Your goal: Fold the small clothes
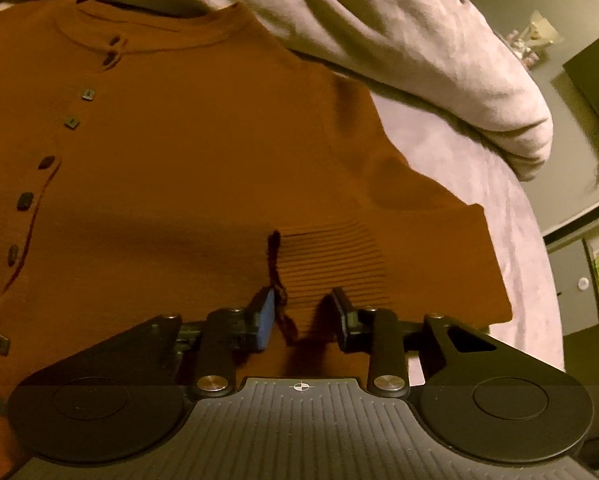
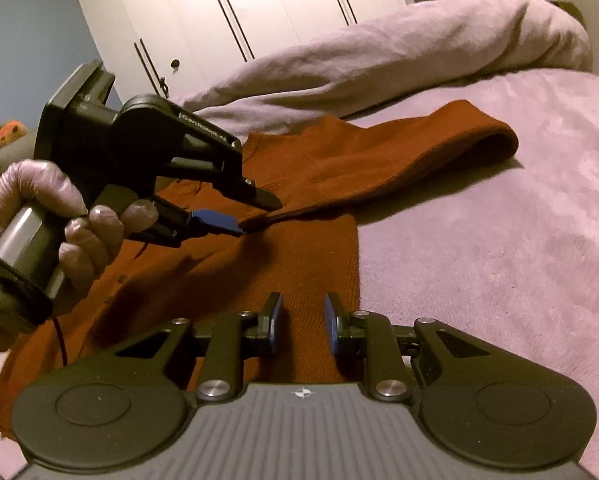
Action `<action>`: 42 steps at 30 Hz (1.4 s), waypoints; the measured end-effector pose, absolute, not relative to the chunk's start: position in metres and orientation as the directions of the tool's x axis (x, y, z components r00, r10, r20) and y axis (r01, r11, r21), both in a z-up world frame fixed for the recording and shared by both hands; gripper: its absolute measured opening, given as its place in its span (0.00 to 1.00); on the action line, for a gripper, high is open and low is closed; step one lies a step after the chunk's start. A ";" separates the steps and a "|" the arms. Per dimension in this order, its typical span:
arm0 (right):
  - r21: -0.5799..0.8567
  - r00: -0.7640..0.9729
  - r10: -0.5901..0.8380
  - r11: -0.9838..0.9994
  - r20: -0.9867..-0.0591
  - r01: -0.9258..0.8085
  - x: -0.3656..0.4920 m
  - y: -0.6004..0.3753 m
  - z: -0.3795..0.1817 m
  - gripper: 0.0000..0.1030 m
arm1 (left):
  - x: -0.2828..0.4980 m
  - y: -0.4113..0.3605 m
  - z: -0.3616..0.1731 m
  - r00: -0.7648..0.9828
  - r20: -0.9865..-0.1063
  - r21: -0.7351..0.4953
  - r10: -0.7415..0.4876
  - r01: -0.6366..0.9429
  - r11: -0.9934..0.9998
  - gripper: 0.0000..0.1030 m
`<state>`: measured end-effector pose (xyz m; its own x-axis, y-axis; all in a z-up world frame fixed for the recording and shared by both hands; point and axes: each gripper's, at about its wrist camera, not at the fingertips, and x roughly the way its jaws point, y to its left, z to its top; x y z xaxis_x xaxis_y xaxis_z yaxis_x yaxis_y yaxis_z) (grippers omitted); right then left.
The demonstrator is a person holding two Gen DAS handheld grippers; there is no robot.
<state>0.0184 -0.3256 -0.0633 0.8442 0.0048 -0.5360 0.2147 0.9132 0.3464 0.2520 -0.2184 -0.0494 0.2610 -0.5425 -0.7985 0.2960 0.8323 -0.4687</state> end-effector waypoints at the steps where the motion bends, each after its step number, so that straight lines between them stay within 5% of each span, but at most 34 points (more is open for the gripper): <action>1: 0.335 0.843 0.000 0.918 -0.538 0.214 0.019 -0.324 -0.063 0.20 | 0.252 -0.218 -0.049 0.262 -0.800 -0.465 -0.539 0.298 0.834 0.31; 15: 0.306 0.844 -0.009 0.930 -0.536 0.204 0.023 -0.325 -0.065 0.20 | 0.251 -0.220 -0.048 0.266 -0.811 -0.429 -0.521 0.335 0.839 0.25; 23: 0.304 0.845 -0.009 0.931 -0.535 0.203 0.023 -0.326 -0.065 0.20 | 0.253 -0.215 -0.048 0.260 -0.810 -0.438 -0.525 0.327 0.837 0.08; 42: 0.304 0.845 -0.009 0.931 -0.535 0.203 0.022 -0.325 -0.065 0.20 | 0.253 -0.214 -0.041 0.272 -0.809 -0.429 -0.521 0.333 0.840 0.05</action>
